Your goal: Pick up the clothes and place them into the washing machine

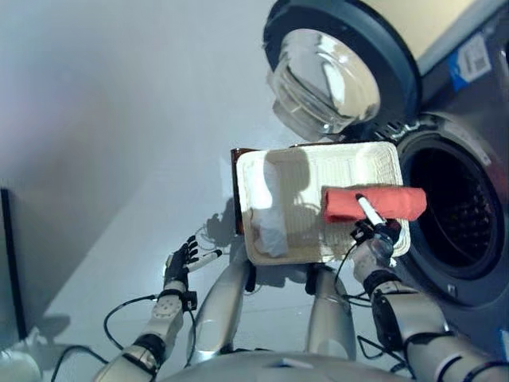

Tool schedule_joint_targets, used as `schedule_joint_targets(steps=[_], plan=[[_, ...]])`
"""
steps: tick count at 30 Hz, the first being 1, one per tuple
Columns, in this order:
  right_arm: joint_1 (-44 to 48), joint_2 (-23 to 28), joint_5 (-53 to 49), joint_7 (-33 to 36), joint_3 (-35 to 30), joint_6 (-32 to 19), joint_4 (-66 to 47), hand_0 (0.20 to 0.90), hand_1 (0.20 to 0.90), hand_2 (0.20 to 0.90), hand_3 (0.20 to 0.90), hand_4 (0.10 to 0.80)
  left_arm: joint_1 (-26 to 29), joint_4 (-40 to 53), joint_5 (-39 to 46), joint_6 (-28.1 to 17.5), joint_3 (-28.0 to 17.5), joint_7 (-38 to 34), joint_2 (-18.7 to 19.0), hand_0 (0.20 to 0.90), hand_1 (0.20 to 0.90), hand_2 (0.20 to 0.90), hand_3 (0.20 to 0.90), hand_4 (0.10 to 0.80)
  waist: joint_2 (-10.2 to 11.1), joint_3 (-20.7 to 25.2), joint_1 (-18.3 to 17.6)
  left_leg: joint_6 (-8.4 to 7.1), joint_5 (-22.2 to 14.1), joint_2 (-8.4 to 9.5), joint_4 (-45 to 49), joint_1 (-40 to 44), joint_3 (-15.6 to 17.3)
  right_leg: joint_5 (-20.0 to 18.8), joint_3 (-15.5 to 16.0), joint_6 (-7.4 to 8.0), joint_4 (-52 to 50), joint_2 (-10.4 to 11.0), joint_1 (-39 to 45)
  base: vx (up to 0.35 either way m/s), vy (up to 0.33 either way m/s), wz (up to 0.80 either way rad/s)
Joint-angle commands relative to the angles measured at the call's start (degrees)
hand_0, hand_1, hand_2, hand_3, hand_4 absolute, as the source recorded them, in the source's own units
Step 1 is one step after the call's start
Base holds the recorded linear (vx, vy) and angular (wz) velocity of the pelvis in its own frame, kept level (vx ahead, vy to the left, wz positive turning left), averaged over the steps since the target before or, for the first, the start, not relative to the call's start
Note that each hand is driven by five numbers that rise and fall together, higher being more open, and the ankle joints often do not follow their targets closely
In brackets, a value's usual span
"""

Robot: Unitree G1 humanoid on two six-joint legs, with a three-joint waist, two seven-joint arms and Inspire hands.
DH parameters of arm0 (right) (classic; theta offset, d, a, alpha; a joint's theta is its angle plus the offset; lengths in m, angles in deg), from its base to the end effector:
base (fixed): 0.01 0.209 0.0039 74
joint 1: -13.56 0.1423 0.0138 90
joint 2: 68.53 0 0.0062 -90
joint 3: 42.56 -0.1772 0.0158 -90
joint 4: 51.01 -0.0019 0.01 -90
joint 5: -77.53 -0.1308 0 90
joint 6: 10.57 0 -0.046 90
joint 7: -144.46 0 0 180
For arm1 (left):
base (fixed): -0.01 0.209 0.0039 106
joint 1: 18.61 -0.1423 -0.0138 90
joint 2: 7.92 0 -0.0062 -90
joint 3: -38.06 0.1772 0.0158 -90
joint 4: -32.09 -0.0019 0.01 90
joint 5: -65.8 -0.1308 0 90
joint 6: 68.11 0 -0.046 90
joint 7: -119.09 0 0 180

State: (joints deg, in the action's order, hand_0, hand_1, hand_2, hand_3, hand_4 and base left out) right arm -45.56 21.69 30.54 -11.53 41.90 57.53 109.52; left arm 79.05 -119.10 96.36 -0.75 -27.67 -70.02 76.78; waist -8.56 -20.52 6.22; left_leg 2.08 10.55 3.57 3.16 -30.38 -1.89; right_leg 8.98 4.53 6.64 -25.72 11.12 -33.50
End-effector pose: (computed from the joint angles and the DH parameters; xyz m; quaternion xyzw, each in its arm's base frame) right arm 0.2486 -0.2381 0.0006 0.2164 0.1451 -0.4429 0.8579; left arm 0.1471 0.1706 -0.0752 -0.0087 0.2943 0.0698 0.9531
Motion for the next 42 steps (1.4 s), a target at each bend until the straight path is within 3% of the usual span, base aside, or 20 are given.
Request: schedule_joint_targets(steps=[1, 8, 14, 15, 16, 17, 19, 20, 21, 28, 29, 30, 31, 34, 35, 37, 38, 39, 42], plan=[[3.9, 5.9, -3.5, 4.0, -3.9, -7.8, -5.9, 0.200, 0.200, 0.200, 0.200, 0.300, -0.4, -2.9, 2.8, -1.9, 2.1, -0.1, -2.5, 0.900, 0.900, 0.900, 0.900, 0.800, -3.0, -1.1, -0.6, -3.36, -4.3, 1.28, 3.2, -2.2, -0.8, -11.7, 1.2, -1.27, 14.5, 0.1, 2.6, -0.021, 0.038, -0.20], [12.9, 11.8, -2.9, 7.2, -5.1, -9.6, -5.8, 0.200, 0.200, 0.200, 0.200, 0.300, 0.0, -4.5, 3.4, -1.3, 3.0, 0.3, -2.8, 0.900, 0.900, 0.900, 0.900, 0.800, -3.7, -2.5, -1.5, -2.67, -7.8, 1.03, 10.6, -5.8, 1.7, -10.4, -2.5, -2.27, 9.0, -2.1, -2.5, -0.017, 0.021, -0.30], [18.8, 17.4, 0.9, 9.3, -2.9, -9.4, -5.6, 0.200, 0.200, 0.200, 0.200, 0.300, 0.3, -4.2, 3.1, -1.0, 2.2, 0.9, -1.7, 0.900, 0.900, 0.900, 0.900, 0.800, -3.0, -3.2, -1.8, -1.26, -12.1, 1.18, 21.5, -12.3, 1.5, -7.3, -5.3, -4.06, 0.0, -4.2, -8.8, -0.019, -0.038, -0.28], [20.7, 21.0, 4.3, 10.9, -1.6, -9.2, -7.2, 0.200, 0.200, 0.200, 0.200, 0.300, -0.4, -3.0, 2.9, -1.3, 1.8, 1.4, -1.0, 0.900, 0.900, 0.900, 0.900, 0.800, -2.8, -2.5, -1.7, -1.17, -15.1, 1.21, 24.4, -13.6, 0.5, -4.7, -6.3, -4.15, -2.6, -4.7, -10.4, -0.016, -0.063, -0.22], [20.8, 21.0, 4.6, 11.3, -1.5, -9.1, -7.3, 0.200, 0.200, 0.200, 0.200, 0.300, -0.4, -2.9, 2.9, -1.3, 1.8, 1.4, -1.1, 0.900, 0.900, 0.900, 0.900, 0.800, -3.0, -2.9, -1.8, -0.98, -13.6, 0.94, 24.6, -14.5, 1.2, -6.1, -5.9, -4.45, -2.6, -4.7, -11.2, 0.106, -0.120, -0.18], [22.6, 24.1, 6.1, 12.5, -0.7, -9.1, -7.4, 0.200, 0.200, 0.200, 0.200, 0.300, -0.9, -1.9, 2.7, -1.5, 2.0, 1.8, -0.5, 0.900, 0.900, 0.900, 0.900, 0.800, -3.0, -1.8, -1.4, -1.03, -15.9, 0.88, 26.3, -15.0, 0.1, -3.9, -6.4, -4.36, -3.9, -5.1, -11.5, 0.024, -0.066, -0.11], [26.1, 26.3, 9.0, 15.2, 1.6, -9.9, -12.9, 0.200, 0.200, 0.200, 0.200, 0.300, -2.1, -0.9, 3.8, -1.9, 2.0, 1.9, 0.0, 0.900, 0.900, 0.900, 0.900, 0.800, -3.3, -1.2, -1.3, -0.68, -16.5, 0.44, 26.7, -15.4, -0.1, -3.3, -7.0, -4.66, -5.2, -6.1, -12.7, 0.026, -0.019, -0.11], [25.8, 25.9, 10.0, 16.4, 1.6, -9.5, -13.8, 0.200, 0.200, 0.200, 0.200, 0.300, -2.2, -0.9, 3.9, -2.0, 1.8, 2.0, -0.1, 0.900, 0.900, 0.900, 0.900, 0.800, -3.3, -1.6, -1.6, -0.50, -14.9, 0.13, 26.6, -16.0, 0.6, -4.9, -6.8, -4.96, -4.9, -6.1, -13.4, 0.037, 0.017, -0.15], [26.3, 28.4, 11.6, 16.9, 1.3, -9.2, -15.9, 0.200, 0.200, 0.200, 0.200, 0.300, -2.7, -0.7, 3.5, -1.4, 1.8, 1.9, 0.6, 0.900, 0.900, 0.900, 0.900, 0.800, -3.0, -1.1, -1.6, -0.41, -17.2, 0.34, 27.6, -15.7, -0.1, -2.9, -7.6, -4.83, -6.1, -6.7, -13.4, 0.051, 0.005, -0.25], [41.4, 39.3, 15.8, 20.2, 11.1, -7.5, -10.9, 0.200, 0.200, 0.200, 0.200, 0.300, -4.3, 1.2, 2.9, -1.5, 3.4, 1.6, 2.0, 0.900, 0.900, 0.900, 0.900, 0.800, -3.3, 0.3, 0.0, -0.39, -18.3, 0.24, 28.6, -17.7, -0.5, -1.5, -8.3, -5.34, -8.3, -7.1, -16.0, 0.039, -0.009, -0.15], [42.6, 40.2, 15.6, 20.0, 12.1, -7.2, -10.0, 0.225, 0.225, 0.225, 0.225, 0.318, -4.4, 1.3, 2.9, -1.6, 3.3, 1.6, 2.1, 0.900, 0.900, 0.900, 0.900, 0.800, -3.4, 0.5, 0.0, -0.48, -18.3, 0.25, 28.5, -17.7, -0.5, -1.4, -8.3, -5.41, -8.6, -7.0, -16.2, 0.029, 0.009, 0.05], [43.8, 41.0, 15.1, 19.4, 13.3, -7.1, -9.0, 0.807, 0.807, 0.807, 0.807, 0.733, -4.6, 1.5, 2.9, -1.5, 3.6, 1.6, 2.1, 0.900, 0.900, 0.900, 0.900, 0.800, -3.5, 0.6, 0.0, -0.59, -18.3, 0.32, 28.2, -17.6, -0.3, -1.3, -8.3, -5.40, -8.7, -7.0, -16.4, 0.030, 0.025, 0.08], [44.7, 40.9, 14.4, 18.4, 14.3, -6.9, -8.5, 0.900, 0.900, 0.900, 0.900, 0.800, -4.5, 1.5, 3.0, -1.5, 3.4, 1.5, 2.0, 0.900, 0.900, 0.900, 0.900, 0.800, -3.6, 0.7, -0.1, -0.66, -18.2, 0.36, 27.7, -17.4, -0.2, -1.3, -8.4, -5.44, -8.5, -7.0, -16.4, 0.032, 0.025, 0.07], [44.8, 39.0, 12.8, 15.6, 15.6, -6.1, -7.7, 0.900, 0.900, 0.900, 0.900, 0.800, -3.9, 0.1, 3.8, -1.2, 3.1, 1.5, 1.6, 0.900, 0.900, 0.900, 0.900, 0.800, -3.4, 0.7, -0.6, -0.68, -18.2, 0.32, 26.8, -16.9, 0.6, -1.6, -8.6, -5.53, -8.0, -7.2, -16.2, -0.010, 0.048, -0.02], [44.3, 37.6, 12.4, 14.8, 15.6, -5.7, -6.8, 0.900, 0.900, 0.900, 0.900, 0.800, -3.8, -0.1, 4.6, -1.1, 2.9, 1.6, 1.2, 0.900, 0.900, 0.900, 0.900, 0.800, -3.5, 0.3, -0.8, -0.54, -16.0, -0.01, 26.0, -17.4, 1.6, -3.8, -8.3, -5.81, -6.9, -7.1, -16.6, 0.010, 0.039, -0.07], [44.1, 36.8, 11.9, 14.4, 15.4, -5.8, -6.3, 0.900, 0.900, 0.900, 0.900, 0.800, -3.8, -0.8, 5.1, -1.1, 2.9, 1.8, 1.0, 0.900, 0.900, 0.900, 0.900, 0.800, -3.4, 0.7, -0.7, -0.71, -18.1, 0.19, 26.2, -16.6, 1.1, -2.1, -8.8, -5.54, -7.2, -7.2, -16.0, 0.015, 0.034, -0.14], [43.0, 34.6, 10.3, 13.1, 14.7, -5.8, -5.5, 0.900, 0.900, 0.900, 0.900, 0.800, -3.6, -0.9, 6.3, -1.0, 2.9, 2.3, 0.3, 0.900, 0.900, 0.900, 0.900, 0.800, -3.6, 0.1, -1.1, -0.70, -15.9, -0.14, 25.2, -16.8, 2.2, -4.4, -8.4, -5.78, -5.7, -7.0, -16.1, 0.014, 0.034, -0.15], [43.0, 34.5, 10.2, 13.1, 14.7, -5.8, -5.5, 0.900, 0.900, 0.900, 0.900, 0.800, -3.6, -0.9, 6.3, -1.0, 2.9, 2.3, 0.3, 0.900, 0.900, 0.900, 0.900, 0.800, -3.5, 0.5, -0.9, -0.89, -17.6, 0.10, 25.3, -16.2, 1.5, -2.7, -8.8, -5.52, -6.1, -7.1, -15.5, 0.002, 0.031, -0.12], [40.2, 30.9, 8.8, 11.4, 13.4, -5.8, -3.6, 0.900, 0.900, 0.900, 0.900, 0.800, -2.9, -2.3, 6.8, -0.9, 2.6, 2.6, -0.3, 0.900, 0.900, 0.900, 0.900, 0.800, -3.9, 0.5, -1.1, -1.28, -17.0, 0.22, 23.7, -15.2, 1.8, -3.1, -8.4, -5.36, -5.0, -6.8, -14.6, 0.003, 0.022, 0.00]])
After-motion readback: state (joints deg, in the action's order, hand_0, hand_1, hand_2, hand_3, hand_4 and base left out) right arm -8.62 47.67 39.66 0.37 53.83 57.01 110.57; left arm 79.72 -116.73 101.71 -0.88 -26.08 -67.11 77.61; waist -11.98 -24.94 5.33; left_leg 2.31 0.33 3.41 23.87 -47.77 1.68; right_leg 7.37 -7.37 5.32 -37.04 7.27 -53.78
